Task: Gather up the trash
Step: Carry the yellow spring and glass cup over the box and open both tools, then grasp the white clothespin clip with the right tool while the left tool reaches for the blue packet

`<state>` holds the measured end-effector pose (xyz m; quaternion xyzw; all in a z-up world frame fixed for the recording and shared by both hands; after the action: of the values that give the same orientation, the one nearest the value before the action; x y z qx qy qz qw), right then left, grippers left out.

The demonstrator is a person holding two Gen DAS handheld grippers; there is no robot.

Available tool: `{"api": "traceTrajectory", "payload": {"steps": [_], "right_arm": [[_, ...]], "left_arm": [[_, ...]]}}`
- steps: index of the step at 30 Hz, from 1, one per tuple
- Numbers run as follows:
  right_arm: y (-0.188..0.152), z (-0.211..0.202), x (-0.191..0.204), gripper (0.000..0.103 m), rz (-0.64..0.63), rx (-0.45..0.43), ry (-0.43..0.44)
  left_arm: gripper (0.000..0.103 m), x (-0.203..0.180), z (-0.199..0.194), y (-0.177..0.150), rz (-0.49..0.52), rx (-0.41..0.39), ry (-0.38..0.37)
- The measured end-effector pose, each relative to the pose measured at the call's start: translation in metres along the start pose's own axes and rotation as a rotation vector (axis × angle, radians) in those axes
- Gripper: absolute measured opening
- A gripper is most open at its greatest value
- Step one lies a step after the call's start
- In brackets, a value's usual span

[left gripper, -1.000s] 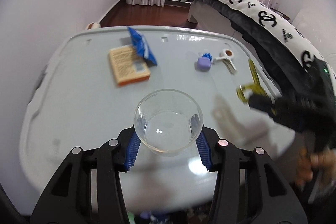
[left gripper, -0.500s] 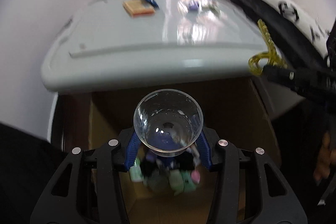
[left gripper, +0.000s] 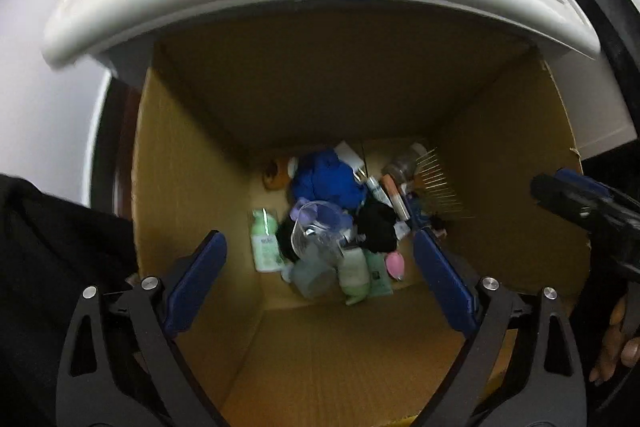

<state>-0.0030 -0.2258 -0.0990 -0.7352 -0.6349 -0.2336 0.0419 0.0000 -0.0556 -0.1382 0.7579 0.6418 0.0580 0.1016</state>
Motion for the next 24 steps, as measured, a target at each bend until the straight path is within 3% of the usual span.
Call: {"api": "traceTrajectory", "payload": {"steps": [3,6,9,13,15,18,21,24], "right_arm": [[0.009,-0.017,0.008,0.074,-0.002,-0.043,0.062],[0.04,-0.045,0.022,0.074,-0.033,-0.122,0.121],[0.104,-0.063,0.038,0.074,-0.111,-0.218,0.1],[0.224,-0.062,0.023,0.074,-0.152,-0.343,-0.04],[0.287,-0.046,0.002,0.074,-0.074,-0.357,-0.097],[0.354,-0.015,-0.027,0.067,0.116,-0.325,-0.132],[0.393,0.006,-0.034,0.067,0.253,-0.331,-0.141],[0.422,0.028,-0.032,0.067,0.284,-0.317,-0.246]], "left_arm": [[0.092,0.003,0.001,0.0,-0.014,0.001,-0.005],[0.092,0.002,-0.017,0.001,-0.007,-0.069,-0.005],[0.092,-0.004,-0.049,0.018,0.026,-0.193,0.004],[0.092,-0.005,-0.088,0.064,0.077,-0.337,0.06],[0.092,0.0,-0.098,0.091,0.066,-0.382,0.065],[0.092,0.011,-0.098,0.122,0.043,-0.4,0.076],[0.092,0.021,-0.09,0.14,0.024,-0.408,0.075],[0.092,0.023,-0.084,0.143,0.026,-0.417,0.081]]}}
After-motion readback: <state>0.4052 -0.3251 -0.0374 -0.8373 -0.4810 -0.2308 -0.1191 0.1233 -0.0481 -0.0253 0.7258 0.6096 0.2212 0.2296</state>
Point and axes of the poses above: each gripper's, at about its wrist camera, not at the fingertips, and z roughly the way its jaws point, x to its left, y to its top, the point moved 7 cm from there along z, roughly the way its jaws point, and after that the axes turned 6 degrees about z, right-handed, at the moved point
